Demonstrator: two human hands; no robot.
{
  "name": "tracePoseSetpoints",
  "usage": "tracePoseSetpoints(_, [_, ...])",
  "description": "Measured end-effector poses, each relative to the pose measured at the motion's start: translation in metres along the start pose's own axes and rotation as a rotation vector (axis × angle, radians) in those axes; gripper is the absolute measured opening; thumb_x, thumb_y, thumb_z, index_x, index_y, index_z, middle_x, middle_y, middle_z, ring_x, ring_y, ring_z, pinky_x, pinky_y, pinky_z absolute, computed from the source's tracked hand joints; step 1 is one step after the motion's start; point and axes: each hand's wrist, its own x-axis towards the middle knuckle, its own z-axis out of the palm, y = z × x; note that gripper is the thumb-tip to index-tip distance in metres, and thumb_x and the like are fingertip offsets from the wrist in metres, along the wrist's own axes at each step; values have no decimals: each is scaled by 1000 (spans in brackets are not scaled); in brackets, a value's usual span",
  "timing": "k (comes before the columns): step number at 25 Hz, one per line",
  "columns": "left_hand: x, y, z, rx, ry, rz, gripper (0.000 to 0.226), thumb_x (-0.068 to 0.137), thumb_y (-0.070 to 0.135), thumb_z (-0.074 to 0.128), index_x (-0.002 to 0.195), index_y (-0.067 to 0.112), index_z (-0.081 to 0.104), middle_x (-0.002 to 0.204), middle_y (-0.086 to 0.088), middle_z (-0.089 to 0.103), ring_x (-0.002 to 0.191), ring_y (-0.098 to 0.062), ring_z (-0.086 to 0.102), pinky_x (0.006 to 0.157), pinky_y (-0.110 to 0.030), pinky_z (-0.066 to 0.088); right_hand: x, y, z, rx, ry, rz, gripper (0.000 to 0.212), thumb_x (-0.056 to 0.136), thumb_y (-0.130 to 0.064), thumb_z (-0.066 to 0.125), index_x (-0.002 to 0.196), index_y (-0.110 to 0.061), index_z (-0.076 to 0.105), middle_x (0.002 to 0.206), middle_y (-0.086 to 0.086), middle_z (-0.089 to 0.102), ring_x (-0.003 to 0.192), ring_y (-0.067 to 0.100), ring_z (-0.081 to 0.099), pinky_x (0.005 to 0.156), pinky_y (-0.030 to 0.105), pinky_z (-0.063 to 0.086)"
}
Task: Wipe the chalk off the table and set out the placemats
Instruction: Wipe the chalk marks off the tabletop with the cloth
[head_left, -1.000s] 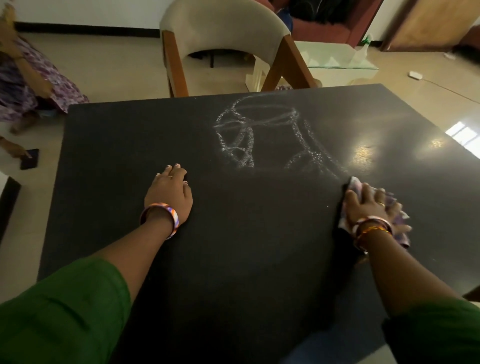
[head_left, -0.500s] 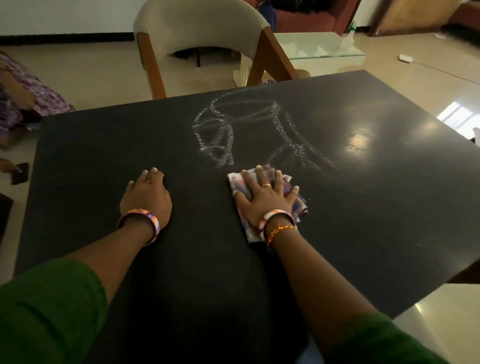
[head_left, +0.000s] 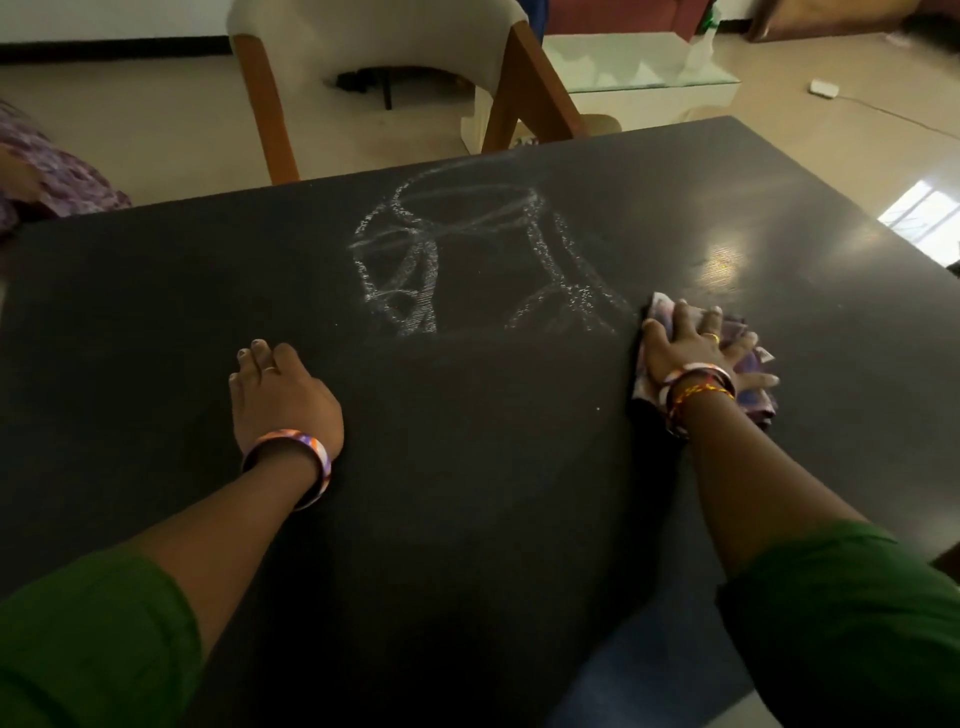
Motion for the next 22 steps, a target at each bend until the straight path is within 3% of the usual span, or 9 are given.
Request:
tracePoseSetpoints(6, [-2, 2, -2, -15, 10, 0, 47, 96, 16, 38, 140, 2, 31, 151, -18, 24, 142, -30, 19, 116, -43, 19, -66, -55, 34, -139, -97, -572, 58, 93, -63, 25, 147, -49, 11, 159, -13, -2, 145, 29, -14, 106, 69, -8])
tracePoseSetpoints(8, [-2, 1, -1, -20, 16, 8, 46, 96, 16, 37, 139, 2, 32, 151, -18, 24, 142, -30, 19, 116, -43, 19, -61, -29, 29, -139, -57, -558, 57, 92, -64, 27, 145, -52, 13, 159, -17, 1, 146, 26, -10, 108, 67, -5])
tracePoseSetpoints(12, [0, -1, 2, -30, 24, 1, 45, 96, 15, 37, 138, 2, 33, 151, -18, 25, 142, -30, 19, 116, -42, 19, 0, 6, 2, 1, -18, -138, 60, 91, -63, 24, 147, -46, 17, 160, -11, 2, 145, 32, -9, 105, 73, -4])
tracePoseSetpoints(14, [1, -2, 3, -26, 26, 0, 45, 96, 16, 37, 139, 2, 33, 151, -18, 25, 142, -30, 19, 116, -42, 19, 7, -16, 5, -4, -6, -83, 62, 91, -62, 22, 149, -42, 15, 160, -7, 0, 144, 36, -12, 103, 75, -5])
tracePoseSetpoints(16, [2, -1, 3, -27, 28, 3, 46, 96, 17, 37, 139, 2, 32, 151, -18, 25, 142, -29, 19, 116, -42, 19, -19, -54, 20, -24, -23, -227, 61, 92, -62, 23, 149, -42, 14, 160, -7, 0, 144, 36, -13, 103, 74, -7])
tracePoseSetpoints(19, [0, -1, 1, -45, 30, 7, 46, 96, 16, 36, 139, 2, 33, 151, -18, 25, 142, -30, 19, 116, -42, 19, -84, -92, 48, -90, -50, -587, 59, 92, -62, 25, 148, -44, 14, 160, -9, 1, 145, 32, -12, 103, 72, -10])
tracePoseSetpoints(21, [-1, -2, -1, -49, 30, 14, 46, 96, 16, 37, 139, 1, 33, 150, -19, 26, 141, -30, 20, 116, -44, 20, -92, -88, 49, -122, -73, -657, 59, 92, -63, 24, 147, -46, 14, 160, -11, 2, 146, 30, -11, 105, 70, -8])
tracePoseSetpoints(22, [-2, -2, -1, -51, 32, 20, 46, 96, 16, 38, 139, 1, 34, 150, -19, 27, 141, -31, 21, 116, -44, 21, -80, -77, 43, -102, -70, -602, 59, 92, -64, 24, 147, -47, 14, 160, -12, 2, 146, 29, -10, 106, 70, -8])
